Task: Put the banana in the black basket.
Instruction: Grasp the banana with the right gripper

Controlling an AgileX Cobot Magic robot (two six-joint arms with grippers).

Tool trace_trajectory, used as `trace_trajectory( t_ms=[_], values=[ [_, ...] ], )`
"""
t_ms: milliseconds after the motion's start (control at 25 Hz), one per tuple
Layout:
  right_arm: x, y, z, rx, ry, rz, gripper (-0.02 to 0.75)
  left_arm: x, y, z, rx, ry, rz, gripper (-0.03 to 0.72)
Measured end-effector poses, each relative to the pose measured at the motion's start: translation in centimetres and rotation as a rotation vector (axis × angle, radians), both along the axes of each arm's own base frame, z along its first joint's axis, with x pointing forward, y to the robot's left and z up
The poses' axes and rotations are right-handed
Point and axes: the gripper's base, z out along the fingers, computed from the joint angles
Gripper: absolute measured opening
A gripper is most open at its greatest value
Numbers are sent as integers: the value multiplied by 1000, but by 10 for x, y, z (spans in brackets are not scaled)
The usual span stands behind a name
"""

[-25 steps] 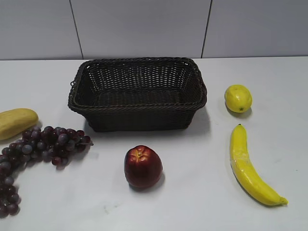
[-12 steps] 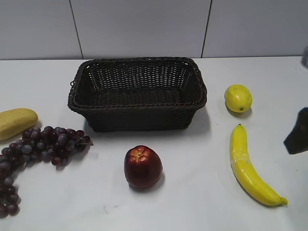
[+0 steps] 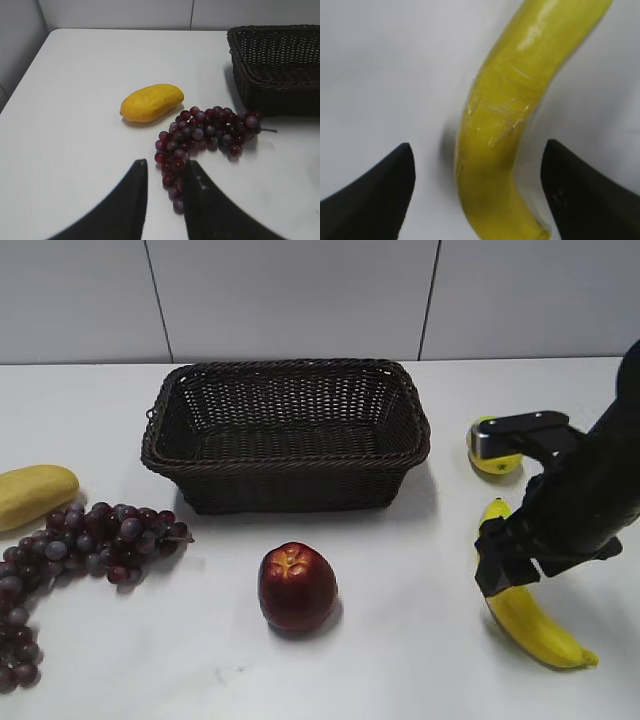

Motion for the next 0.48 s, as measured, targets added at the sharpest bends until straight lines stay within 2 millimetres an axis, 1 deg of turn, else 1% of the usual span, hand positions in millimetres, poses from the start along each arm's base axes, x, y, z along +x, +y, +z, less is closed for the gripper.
trace_trajectory(
  t_ms=[120, 200, 240, 280, 360, 400, 480],
  values=[
    [4, 1, -24, -23, 47, -8, 591, 0, 0, 0, 0, 0, 0, 237],
    [5, 1, -33, -35, 68, -9, 584, 0, 0, 0, 0, 0, 0, 237],
    [6, 1, -33, -34, 63, -10, 566, 0, 0, 0, 0, 0, 0, 237],
    [6, 1, -33, -33, 57, -10, 519, 0, 0, 0, 0, 0, 0, 237],
    [6, 1, -32, -31, 52, -12, 356, 0, 0, 0, 0, 0, 0, 237],
    [6, 1, -28, -27, 41, -13, 309, 0, 0, 0, 0, 0, 0, 237],
    [6, 1, -14, -9, -4, -13, 321, 0, 0, 0, 0, 0, 0, 237]
  ],
)
